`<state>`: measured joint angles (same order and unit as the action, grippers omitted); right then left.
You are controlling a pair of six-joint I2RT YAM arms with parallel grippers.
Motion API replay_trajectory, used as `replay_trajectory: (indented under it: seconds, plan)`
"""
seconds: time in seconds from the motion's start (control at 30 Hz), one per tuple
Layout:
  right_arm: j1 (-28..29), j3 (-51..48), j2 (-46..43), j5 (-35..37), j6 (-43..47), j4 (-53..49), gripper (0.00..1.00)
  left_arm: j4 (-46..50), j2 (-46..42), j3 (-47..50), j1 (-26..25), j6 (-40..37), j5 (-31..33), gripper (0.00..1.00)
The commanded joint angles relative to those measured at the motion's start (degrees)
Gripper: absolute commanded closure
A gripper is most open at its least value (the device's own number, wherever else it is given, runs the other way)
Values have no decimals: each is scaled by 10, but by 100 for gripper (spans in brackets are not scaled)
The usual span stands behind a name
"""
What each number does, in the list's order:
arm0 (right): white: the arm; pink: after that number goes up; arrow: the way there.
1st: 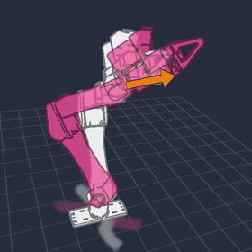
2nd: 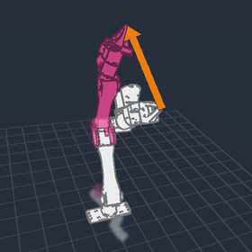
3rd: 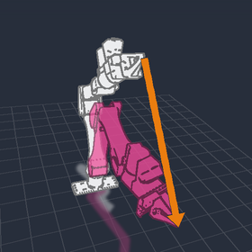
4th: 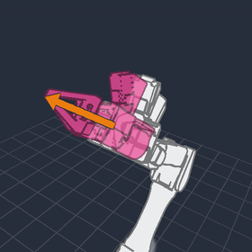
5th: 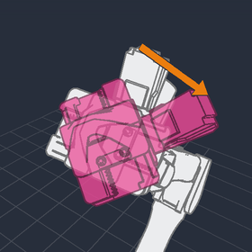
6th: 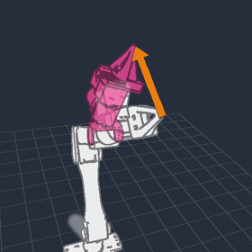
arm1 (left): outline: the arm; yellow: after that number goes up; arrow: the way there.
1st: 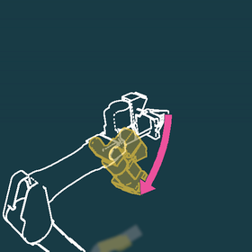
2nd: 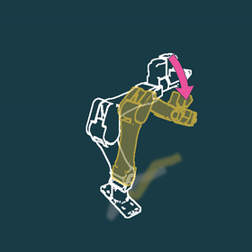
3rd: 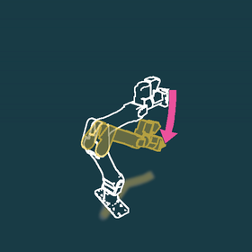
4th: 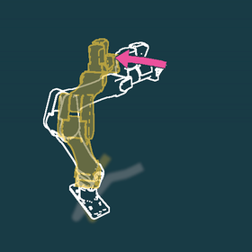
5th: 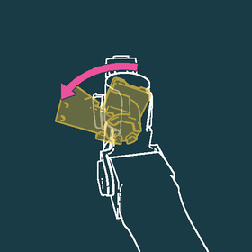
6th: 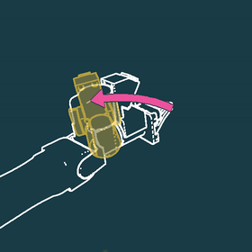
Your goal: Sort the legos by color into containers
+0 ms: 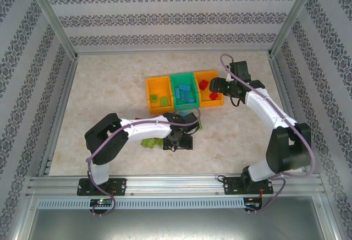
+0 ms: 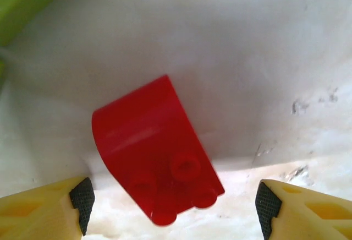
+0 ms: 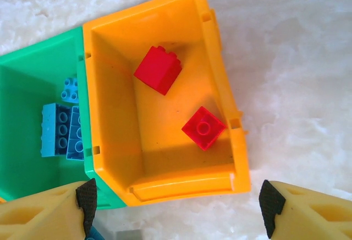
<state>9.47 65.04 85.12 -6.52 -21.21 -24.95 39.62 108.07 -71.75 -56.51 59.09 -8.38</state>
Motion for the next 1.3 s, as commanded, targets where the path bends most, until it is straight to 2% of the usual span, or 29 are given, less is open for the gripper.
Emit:
replay_trajectory:
  seconds: [0.0,0.13,0.33,0.57,0.8,0.87,0.97,1.13,1.27]
  plan:
    - [-12,-24,-35,-11,6,12,19,-15,17,-14,9,27,8,22]
    - [-21,-44,-57,-8,13,10,19,-4,47,-42,13,13,6,26]
    - [-39,-75,-80,-6,18,11,18,27,62,-64,18,-27,24,53]
    - [-57,-87,-86,-11,21,8,18,44,96,-115,15,-71,14,69]
    - [-76,-97,-88,-4,27,4,18,65,101,-172,8,-123,43,73]
    - [-81,-106,-87,-10,26,7,18,98,105,-229,13,-161,80,72]
    - [-82,-120,-89,-32,27,14,19,125,125,-339,33,-220,97,71]
    - [-82,-170,-113,-68,7,44,20,128,180,-495,87,-256,59,71]
    - [-82,-202,-131,-75,-2,50,21,109,213,-554,118,-260,23,72]
